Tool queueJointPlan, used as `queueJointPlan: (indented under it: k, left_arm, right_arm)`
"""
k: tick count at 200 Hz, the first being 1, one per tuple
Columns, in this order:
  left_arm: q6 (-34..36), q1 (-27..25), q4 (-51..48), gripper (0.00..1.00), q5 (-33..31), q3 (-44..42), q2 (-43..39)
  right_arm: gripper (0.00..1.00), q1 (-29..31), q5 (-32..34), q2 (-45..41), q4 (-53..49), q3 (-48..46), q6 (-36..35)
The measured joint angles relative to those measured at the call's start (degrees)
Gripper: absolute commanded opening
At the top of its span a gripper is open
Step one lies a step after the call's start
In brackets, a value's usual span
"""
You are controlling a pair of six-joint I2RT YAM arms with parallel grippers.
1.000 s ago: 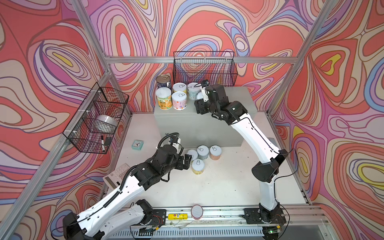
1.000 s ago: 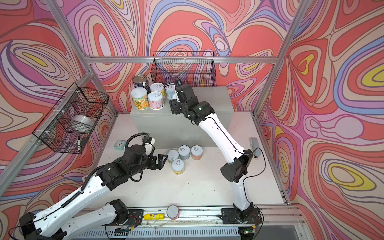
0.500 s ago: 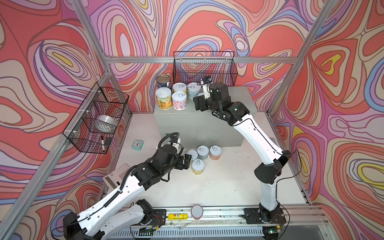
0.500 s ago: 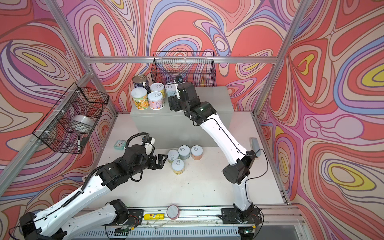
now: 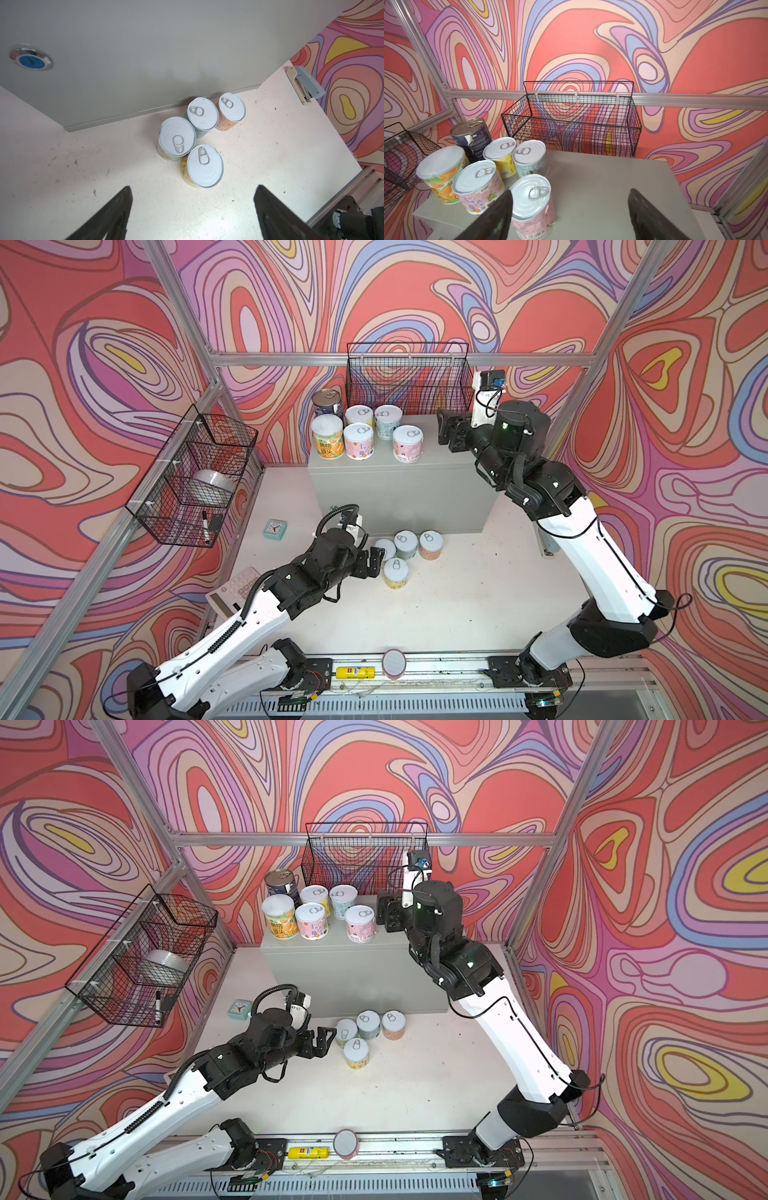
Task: Place and organize the canned foods onto the counter
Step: 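Lower the pink-labelled can onto the box top at the end of the row, then open the right gripper and push the placed can toward the row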
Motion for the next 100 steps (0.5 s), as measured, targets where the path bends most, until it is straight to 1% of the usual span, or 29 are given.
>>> queueJointPlan:
  k: [21, 46, 100]
  left_arm:
    - [0.24, 0.0, 0.5, 0.93, 0.42, 0.0, 0.11]
    - [0.44, 0.0, 0.74, 0.93, 0.59, -0.13, 0.04]
    - [0.44, 0.0, 0.79, 0.93, 0.37, -1.18, -0.79]
  right_arm:
    - [0.9, -0.13, 1.92, 0.09, -0.07, -3.43, 0.15]
    - [0.9, -0.9, 2.47, 0.92, -0.07, -7.19, 0.55]
    - [0.91, -4.26, 1.03, 3.3, 1.31, -9.14, 1.27]
